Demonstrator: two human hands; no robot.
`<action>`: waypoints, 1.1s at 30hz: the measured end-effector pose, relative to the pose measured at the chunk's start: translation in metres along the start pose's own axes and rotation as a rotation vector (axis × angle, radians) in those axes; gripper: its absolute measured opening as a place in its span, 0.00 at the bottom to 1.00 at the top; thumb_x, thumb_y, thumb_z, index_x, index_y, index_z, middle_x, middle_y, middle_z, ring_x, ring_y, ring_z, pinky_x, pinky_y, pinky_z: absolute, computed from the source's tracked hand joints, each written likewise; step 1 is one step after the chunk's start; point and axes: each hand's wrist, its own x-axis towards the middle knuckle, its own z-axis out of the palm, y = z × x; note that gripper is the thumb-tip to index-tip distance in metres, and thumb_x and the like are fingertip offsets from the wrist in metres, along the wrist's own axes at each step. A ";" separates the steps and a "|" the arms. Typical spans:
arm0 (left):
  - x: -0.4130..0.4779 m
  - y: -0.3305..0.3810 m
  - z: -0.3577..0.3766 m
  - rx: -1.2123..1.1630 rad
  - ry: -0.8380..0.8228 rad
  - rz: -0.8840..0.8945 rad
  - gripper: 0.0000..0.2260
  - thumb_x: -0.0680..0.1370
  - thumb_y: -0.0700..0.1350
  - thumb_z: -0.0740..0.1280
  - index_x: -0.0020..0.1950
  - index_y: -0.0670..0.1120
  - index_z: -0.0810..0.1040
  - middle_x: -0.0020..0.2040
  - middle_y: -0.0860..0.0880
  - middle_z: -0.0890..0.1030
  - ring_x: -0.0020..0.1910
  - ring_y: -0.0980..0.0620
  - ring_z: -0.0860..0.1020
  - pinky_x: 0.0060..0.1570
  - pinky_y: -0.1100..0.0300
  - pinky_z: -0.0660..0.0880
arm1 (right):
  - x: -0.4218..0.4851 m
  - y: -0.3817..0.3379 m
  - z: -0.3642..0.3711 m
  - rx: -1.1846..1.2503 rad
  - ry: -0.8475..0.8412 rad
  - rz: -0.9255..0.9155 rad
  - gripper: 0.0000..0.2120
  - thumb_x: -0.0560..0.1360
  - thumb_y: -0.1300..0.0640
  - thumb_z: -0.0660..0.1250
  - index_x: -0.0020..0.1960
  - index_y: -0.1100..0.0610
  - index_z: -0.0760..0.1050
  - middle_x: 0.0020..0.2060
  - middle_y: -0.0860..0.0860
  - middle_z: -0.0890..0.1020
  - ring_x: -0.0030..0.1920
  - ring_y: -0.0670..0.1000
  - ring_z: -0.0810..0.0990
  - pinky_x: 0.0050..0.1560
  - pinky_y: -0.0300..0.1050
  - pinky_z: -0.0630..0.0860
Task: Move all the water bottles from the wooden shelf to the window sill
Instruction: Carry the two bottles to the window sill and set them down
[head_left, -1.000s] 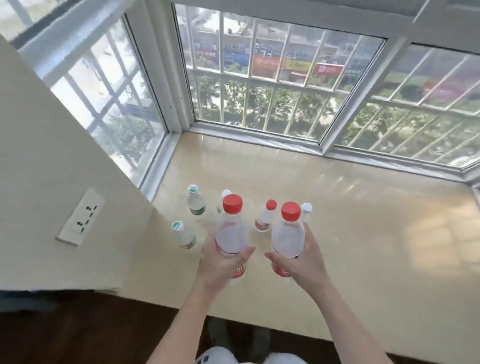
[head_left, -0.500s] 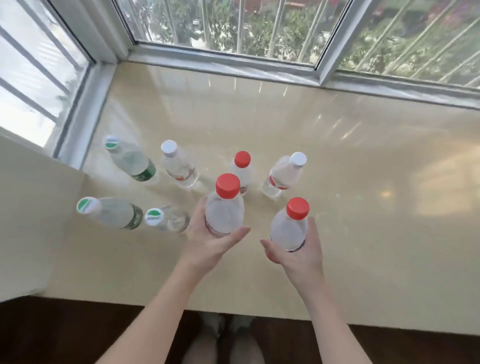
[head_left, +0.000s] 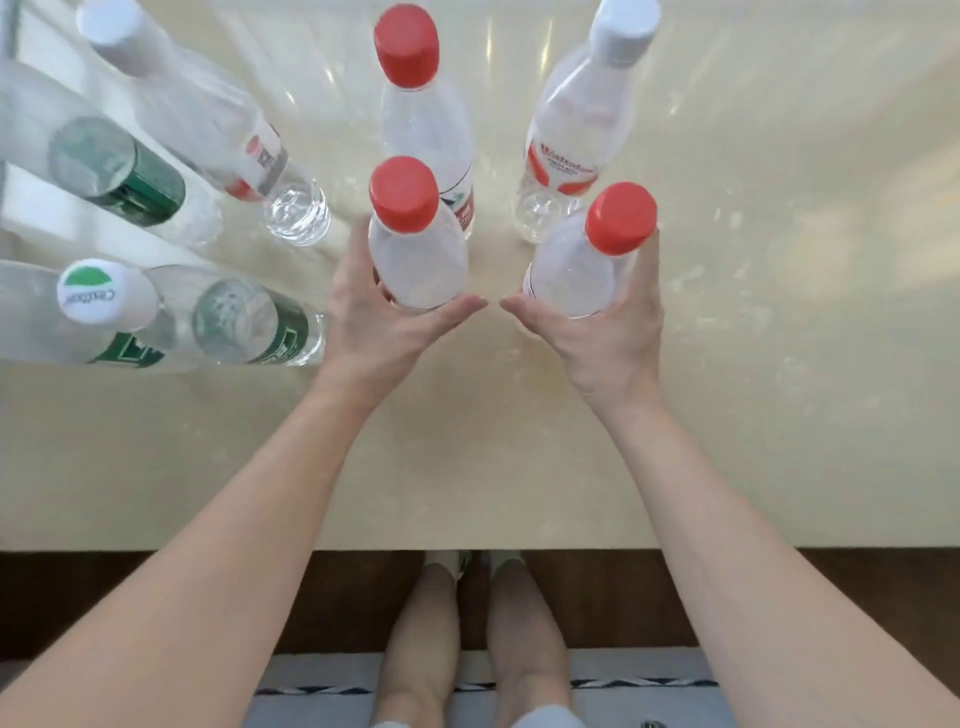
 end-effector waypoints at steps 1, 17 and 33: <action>0.000 -0.003 0.001 0.004 -0.002 0.002 0.35 0.63 0.54 0.82 0.62 0.39 0.74 0.54 0.44 0.82 0.55 0.49 0.81 0.54 0.56 0.79 | -0.001 0.001 0.001 -0.001 0.007 -0.008 0.38 0.60 0.47 0.84 0.61 0.39 0.64 0.54 0.35 0.77 0.56 0.33 0.74 0.57 0.29 0.69; -0.005 -0.049 -0.009 0.144 -0.163 -0.103 0.36 0.59 0.55 0.79 0.64 0.45 0.76 0.57 0.53 0.81 0.58 0.58 0.79 0.59 0.61 0.75 | 0.005 0.047 -0.017 -0.045 -0.301 0.073 0.43 0.62 0.59 0.82 0.71 0.46 0.65 0.62 0.38 0.77 0.65 0.42 0.75 0.65 0.46 0.74; 0.002 -0.058 -0.005 0.269 -0.196 -0.033 0.30 0.64 0.45 0.80 0.62 0.48 0.74 0.54 0.55 0.76 0.54 0.58 0.76 0.49 0.74 0.71 | 0.007 0.055 -0.010 -0.231 -0.209 0.154 0.29 0.63 0.57 0.82 0.62 0.53 0.76 0.55 0.47 0.82 0.54 0.49 0.80 0.55 0.42 0.76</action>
